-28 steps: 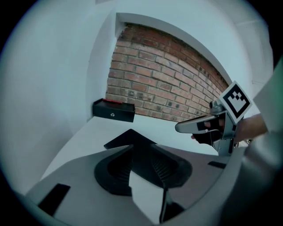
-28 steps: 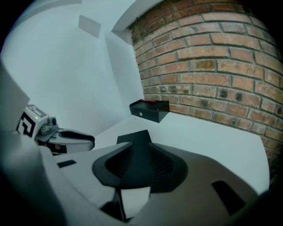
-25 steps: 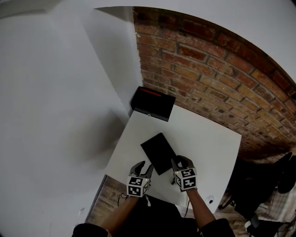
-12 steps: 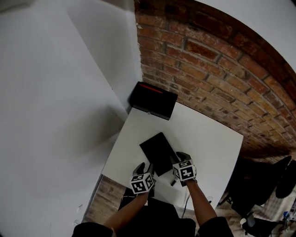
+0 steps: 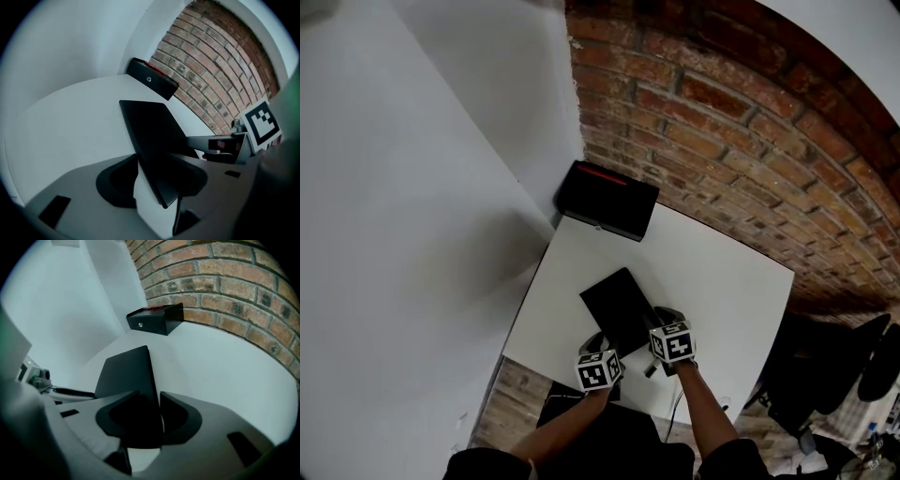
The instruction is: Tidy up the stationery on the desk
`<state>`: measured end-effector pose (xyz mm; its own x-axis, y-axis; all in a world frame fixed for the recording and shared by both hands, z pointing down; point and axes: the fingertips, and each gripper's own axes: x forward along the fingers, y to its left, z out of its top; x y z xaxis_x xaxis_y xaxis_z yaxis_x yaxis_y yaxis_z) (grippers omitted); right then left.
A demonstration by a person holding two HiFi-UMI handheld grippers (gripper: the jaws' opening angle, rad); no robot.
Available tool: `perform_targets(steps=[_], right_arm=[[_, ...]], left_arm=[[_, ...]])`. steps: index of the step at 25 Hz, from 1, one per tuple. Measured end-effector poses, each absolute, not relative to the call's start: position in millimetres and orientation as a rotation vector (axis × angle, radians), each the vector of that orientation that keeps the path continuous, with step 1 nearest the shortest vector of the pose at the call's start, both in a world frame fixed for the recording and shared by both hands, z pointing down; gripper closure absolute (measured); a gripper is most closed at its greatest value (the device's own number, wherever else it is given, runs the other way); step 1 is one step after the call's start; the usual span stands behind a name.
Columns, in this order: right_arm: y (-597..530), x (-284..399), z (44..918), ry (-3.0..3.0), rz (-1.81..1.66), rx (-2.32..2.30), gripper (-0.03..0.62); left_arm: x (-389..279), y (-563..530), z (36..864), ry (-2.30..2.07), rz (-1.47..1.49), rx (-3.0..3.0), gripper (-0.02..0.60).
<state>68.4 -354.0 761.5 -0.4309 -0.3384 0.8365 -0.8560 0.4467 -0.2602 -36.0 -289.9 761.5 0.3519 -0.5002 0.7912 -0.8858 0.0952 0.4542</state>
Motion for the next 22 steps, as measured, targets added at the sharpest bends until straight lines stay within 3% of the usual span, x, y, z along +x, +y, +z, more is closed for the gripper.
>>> perform_targets(steps=[22], right_arm=[[-317,41,762,-1.927,1.036,1.058,0.465]], left_arm=[[-79,-296,763,-1.184,0.620,1.705,0.442]])
